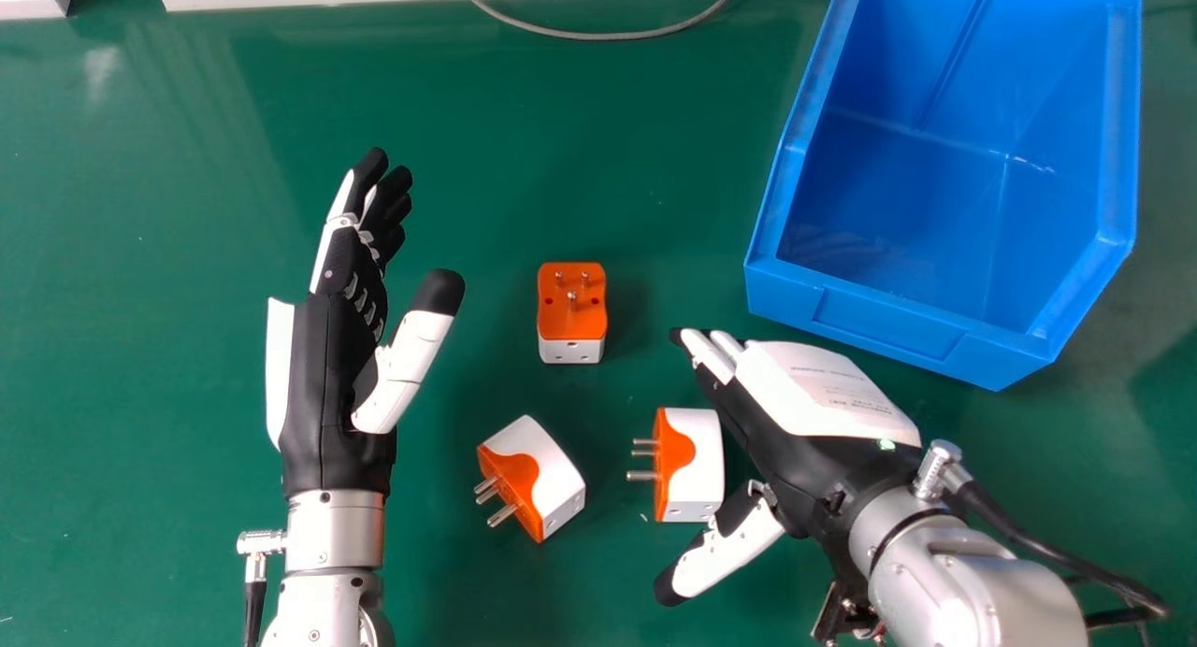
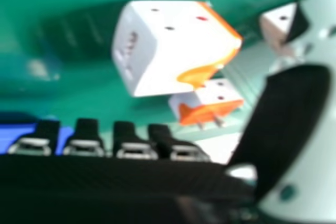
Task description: Pick all objects and put in blue box
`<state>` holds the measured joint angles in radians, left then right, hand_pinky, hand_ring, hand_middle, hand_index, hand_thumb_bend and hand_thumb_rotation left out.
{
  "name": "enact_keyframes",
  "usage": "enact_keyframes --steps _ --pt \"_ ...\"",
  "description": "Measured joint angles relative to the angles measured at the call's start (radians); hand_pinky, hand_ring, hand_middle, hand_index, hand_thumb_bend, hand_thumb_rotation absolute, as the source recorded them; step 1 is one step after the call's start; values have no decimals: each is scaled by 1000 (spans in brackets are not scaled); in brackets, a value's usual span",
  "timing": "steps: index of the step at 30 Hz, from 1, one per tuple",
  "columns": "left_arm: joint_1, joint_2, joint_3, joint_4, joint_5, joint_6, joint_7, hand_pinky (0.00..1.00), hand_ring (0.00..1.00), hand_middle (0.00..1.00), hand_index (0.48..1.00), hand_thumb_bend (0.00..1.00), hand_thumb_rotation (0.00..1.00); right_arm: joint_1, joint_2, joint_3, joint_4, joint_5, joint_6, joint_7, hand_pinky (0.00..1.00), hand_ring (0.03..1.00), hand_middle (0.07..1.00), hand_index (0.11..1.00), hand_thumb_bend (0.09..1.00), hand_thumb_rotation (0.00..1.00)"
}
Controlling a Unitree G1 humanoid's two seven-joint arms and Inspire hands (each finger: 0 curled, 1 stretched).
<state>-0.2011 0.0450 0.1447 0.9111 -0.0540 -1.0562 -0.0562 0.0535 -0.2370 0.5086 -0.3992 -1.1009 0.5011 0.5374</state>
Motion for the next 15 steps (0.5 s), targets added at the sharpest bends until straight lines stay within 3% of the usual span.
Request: enact_keyframes --steps 9,15 --pt "-3 0 0 0 -3 0 -3 937 910 902 905 949 704 -10 20 9 49 -6 -28 -28 860 965 980 946 931 94" --pt "-6 -1 0 0 -22 1 -14 937 911 902 908 949 696 -33 39 26 104 -1 -43 -52 706 907 939 914 907 37"
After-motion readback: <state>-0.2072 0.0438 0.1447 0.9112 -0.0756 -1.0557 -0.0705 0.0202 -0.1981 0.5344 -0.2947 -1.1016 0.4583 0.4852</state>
